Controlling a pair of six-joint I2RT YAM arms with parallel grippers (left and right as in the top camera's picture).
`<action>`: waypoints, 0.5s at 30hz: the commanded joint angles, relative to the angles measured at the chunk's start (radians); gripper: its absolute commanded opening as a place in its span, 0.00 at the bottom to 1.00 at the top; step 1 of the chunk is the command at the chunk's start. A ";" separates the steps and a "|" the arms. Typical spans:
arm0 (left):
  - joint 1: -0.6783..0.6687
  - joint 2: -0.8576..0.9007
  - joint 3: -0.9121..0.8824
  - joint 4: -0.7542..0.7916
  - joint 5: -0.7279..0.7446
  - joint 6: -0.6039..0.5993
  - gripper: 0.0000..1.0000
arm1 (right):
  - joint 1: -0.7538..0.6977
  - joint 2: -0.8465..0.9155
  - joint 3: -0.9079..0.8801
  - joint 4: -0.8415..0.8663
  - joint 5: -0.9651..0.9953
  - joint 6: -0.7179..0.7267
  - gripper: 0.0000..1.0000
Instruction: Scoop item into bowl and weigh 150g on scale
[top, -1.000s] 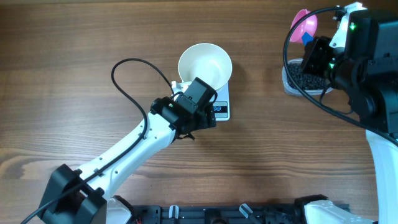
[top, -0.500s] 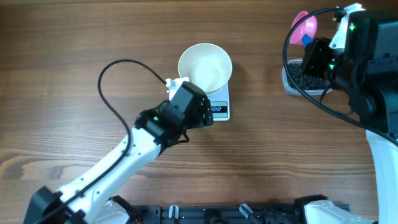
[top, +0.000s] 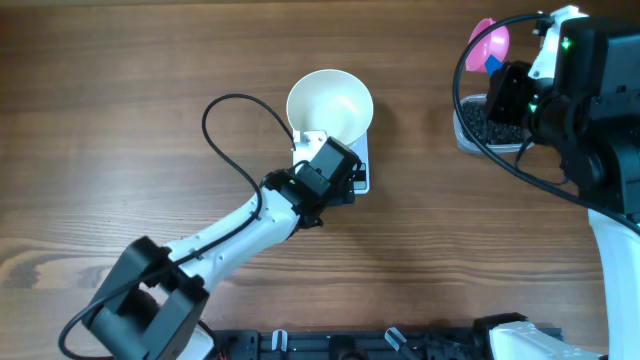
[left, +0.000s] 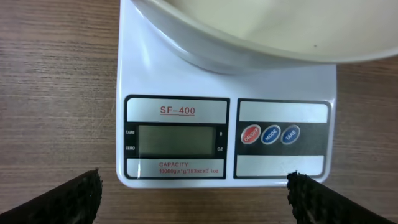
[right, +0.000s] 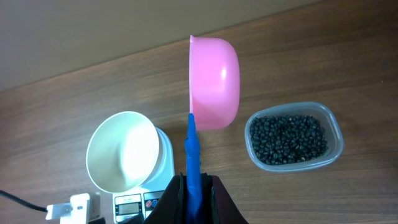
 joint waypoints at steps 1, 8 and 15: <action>0.010 0.056 -0.009 0.036 -0.036 0.016 1.00 | -0.004 0.008 0.018 0.005 0.021 -0.016 0.04; 0.011 0.069 -0.009 0.080 -0.051 0.016 1.00 | -0.004 0.008 0.018 0.005 0.021 -0.017 0.04; 0.014 0.108 -0.009 0.079 -0.075 0.037 1.00 | -0.004 0.008 0.018 0.003 0.021 -0.016 0.04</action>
